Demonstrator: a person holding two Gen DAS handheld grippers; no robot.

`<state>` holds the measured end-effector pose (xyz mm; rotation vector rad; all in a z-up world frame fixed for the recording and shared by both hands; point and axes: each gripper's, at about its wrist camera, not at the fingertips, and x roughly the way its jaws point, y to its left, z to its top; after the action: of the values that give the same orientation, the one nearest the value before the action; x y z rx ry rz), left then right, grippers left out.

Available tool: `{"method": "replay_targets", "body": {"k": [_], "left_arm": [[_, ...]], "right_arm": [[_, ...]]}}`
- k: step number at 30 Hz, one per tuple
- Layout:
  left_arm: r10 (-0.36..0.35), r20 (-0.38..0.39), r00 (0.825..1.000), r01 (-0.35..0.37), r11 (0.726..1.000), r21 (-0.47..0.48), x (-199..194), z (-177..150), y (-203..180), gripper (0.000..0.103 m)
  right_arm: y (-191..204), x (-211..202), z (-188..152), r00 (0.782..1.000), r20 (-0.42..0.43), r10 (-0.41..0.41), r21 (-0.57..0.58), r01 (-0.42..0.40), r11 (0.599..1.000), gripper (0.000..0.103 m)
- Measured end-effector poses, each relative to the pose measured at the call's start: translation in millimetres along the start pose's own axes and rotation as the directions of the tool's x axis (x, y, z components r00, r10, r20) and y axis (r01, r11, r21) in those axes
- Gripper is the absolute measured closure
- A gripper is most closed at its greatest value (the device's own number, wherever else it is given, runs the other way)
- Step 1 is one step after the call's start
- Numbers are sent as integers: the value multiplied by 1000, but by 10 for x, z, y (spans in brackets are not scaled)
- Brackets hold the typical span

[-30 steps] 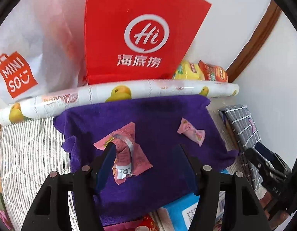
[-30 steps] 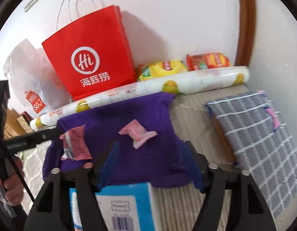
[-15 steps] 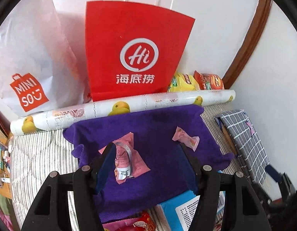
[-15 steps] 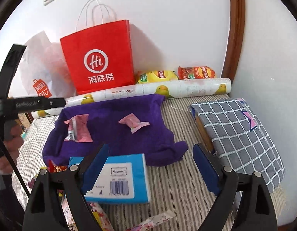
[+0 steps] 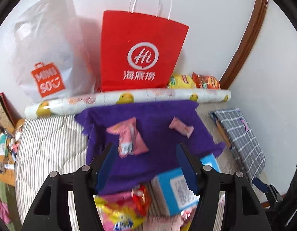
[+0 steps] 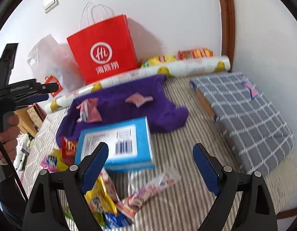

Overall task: Organize snacks
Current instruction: 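Move the right tool to the pink lollipop packet and grasp it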

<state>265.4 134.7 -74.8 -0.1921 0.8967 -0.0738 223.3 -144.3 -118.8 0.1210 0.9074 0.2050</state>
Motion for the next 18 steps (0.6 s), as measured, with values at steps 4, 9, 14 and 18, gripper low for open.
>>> {"method": "replay_targets", "body": {"k": [4,9,14,18], "left_arm": [[9,-24,1000,-9,1000,-22,-110,-198,46,40],[27,-30,999,-28,999,-32,-280,-473,62,40],[38,-32,999,-40,998,-52,-417,-801,176,40],[55,-58,997,-60,995,-84,-419,-1059,339,40]], "right_arm": [[-50,-40,-209,999,-33,36,13,-36,999,16],[-48,-52,-455,995,-73,66,13,-66,998,18],[-50,176,-673,984,-162,69,27,-66,997,38],[-85,328,-761,977,-190,101,60,-91,994,45]]}}
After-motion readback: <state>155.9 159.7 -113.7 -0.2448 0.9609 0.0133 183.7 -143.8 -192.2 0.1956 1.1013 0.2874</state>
